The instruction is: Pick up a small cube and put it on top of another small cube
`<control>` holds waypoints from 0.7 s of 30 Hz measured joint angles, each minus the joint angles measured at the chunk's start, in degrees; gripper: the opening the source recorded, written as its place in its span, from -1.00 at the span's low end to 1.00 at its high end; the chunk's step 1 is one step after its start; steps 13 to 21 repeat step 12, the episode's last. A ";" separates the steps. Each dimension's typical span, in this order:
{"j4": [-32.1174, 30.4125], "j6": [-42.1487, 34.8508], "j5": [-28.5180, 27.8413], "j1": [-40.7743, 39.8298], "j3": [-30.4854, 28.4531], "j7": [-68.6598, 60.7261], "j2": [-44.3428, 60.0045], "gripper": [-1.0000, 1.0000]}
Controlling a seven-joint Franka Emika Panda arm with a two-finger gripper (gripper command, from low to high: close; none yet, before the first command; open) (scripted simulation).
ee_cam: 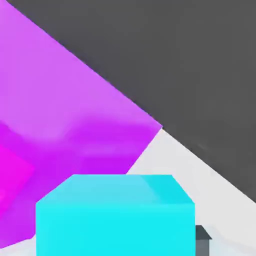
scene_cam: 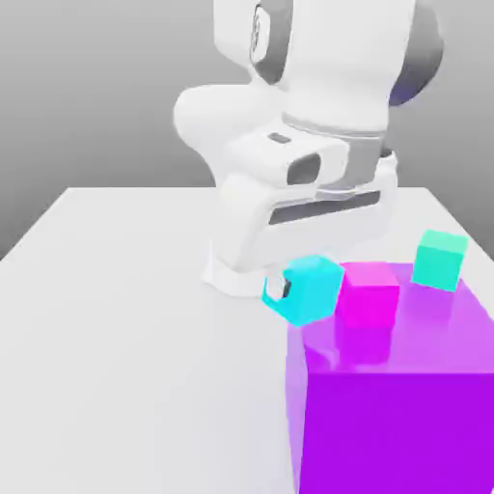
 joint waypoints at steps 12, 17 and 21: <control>-3.89 1.27 7.41 1.95 2.04 7.71 -2.38 1.00; -3.89 1.27 7.41 1.95 2.04 7.71 -2.38 1.00; -3.89 1.27 7.41 1.95 2.04 7.71 -2.38 1.00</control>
